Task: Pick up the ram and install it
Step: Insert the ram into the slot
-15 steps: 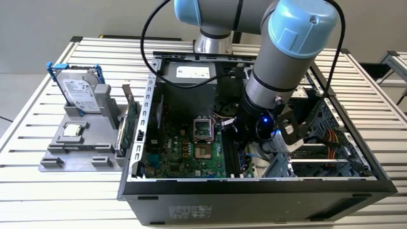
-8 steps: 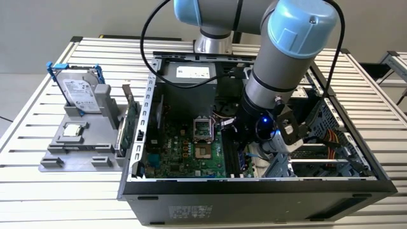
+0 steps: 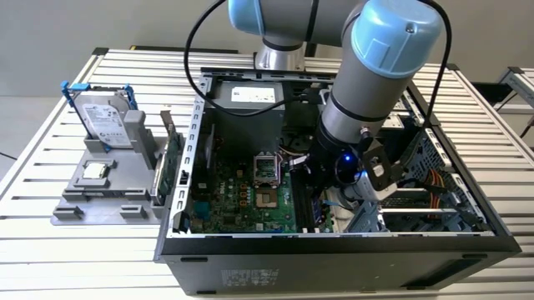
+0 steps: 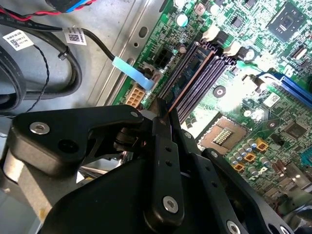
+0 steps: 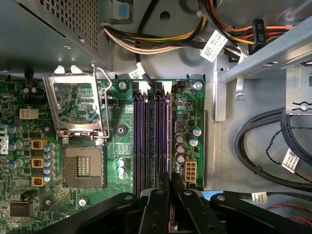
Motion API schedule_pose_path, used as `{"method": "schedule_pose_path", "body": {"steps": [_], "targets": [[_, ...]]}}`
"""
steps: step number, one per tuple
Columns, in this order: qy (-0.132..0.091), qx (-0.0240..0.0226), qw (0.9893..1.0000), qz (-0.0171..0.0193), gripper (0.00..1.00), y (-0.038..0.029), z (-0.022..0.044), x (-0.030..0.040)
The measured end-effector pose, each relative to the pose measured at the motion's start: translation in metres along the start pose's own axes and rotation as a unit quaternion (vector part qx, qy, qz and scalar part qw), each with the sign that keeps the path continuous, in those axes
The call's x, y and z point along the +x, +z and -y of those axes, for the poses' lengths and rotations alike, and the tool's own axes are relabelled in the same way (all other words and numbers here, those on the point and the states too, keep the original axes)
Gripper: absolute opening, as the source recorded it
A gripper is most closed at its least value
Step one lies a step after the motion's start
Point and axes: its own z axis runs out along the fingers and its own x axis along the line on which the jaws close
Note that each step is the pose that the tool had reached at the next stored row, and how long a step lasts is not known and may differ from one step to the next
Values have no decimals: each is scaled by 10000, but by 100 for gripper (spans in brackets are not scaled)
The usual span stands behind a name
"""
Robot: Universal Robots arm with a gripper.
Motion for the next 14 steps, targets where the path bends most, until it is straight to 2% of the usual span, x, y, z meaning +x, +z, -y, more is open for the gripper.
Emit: {"method": "schedule_pose_path", "body": {"steps": [7,14], "targets": [[2,31,10000,-30,0,3,4,0],[2,31,10000,-35,0,25,4,-1]]}}
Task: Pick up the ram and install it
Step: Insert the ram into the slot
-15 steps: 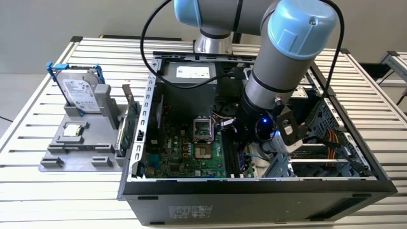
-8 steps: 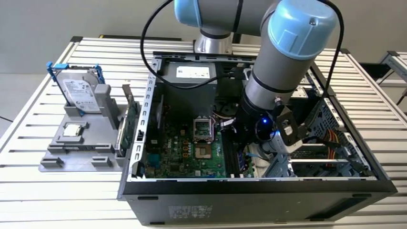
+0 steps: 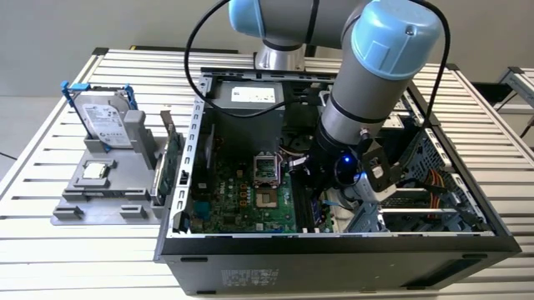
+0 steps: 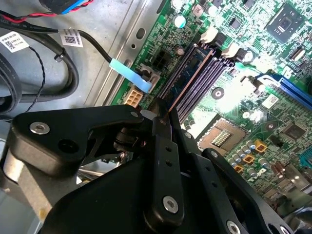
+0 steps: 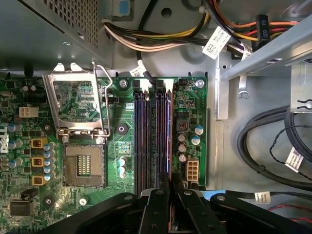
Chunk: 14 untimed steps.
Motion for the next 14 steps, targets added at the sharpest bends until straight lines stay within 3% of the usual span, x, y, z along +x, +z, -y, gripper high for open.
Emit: {"method": "schedule_pose_path", "body": {"steps": [14], "targets": [[0,0,10000,-4,0,32,1,-1]]}}
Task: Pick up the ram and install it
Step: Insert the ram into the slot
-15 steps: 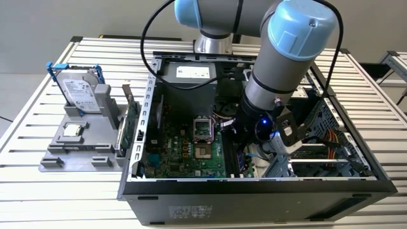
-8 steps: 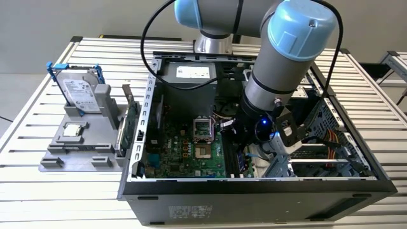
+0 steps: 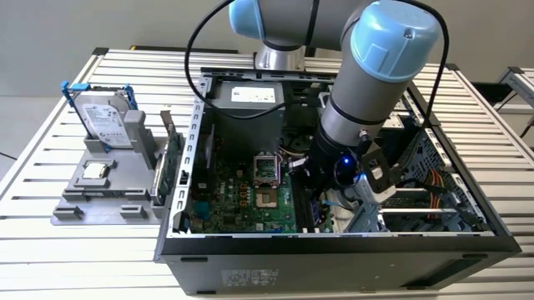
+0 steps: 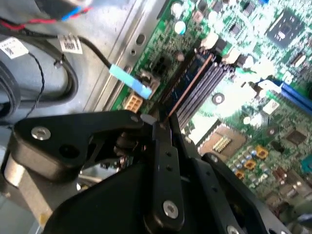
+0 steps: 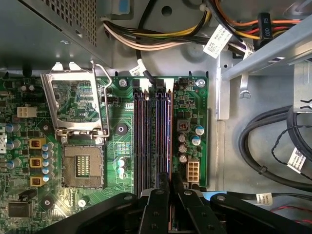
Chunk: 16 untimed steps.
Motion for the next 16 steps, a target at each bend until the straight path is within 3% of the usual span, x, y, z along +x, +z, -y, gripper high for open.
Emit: {"method": "schedule_pose_path", "body": {"steps": [8,9,12,16], "targets": [[0,-1,10000,0,0,11,0,-1],[0,-2,10000,0,100,12,0,-1],[0,-2,10000,0,100,9,0,-1],[0,-11,10000,-6,100,-111,-2,6]]}}
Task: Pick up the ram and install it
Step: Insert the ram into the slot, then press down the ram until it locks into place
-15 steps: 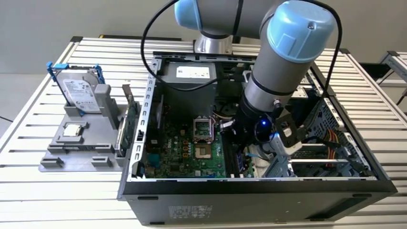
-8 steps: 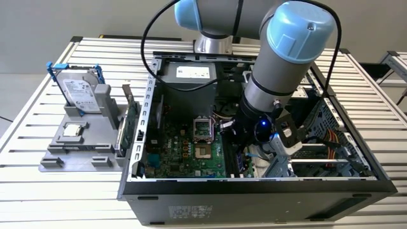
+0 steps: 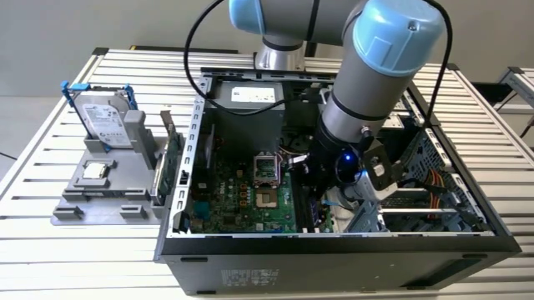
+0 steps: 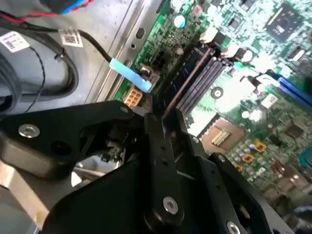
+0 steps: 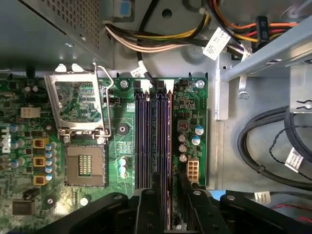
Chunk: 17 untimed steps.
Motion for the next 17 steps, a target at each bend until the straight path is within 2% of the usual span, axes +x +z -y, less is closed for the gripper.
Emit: {"method": "schedule_pose_path", "body": {"steps": [6,7,8,17], "targets": [[0,1,10000,-18,100,-249,-3,13],[0,2,10000,-20,100,-259,-3,13],[0,0,10000,-21,0,-261,-3,14],[0,1,10000,-33,0,-295,-3,16]]}}
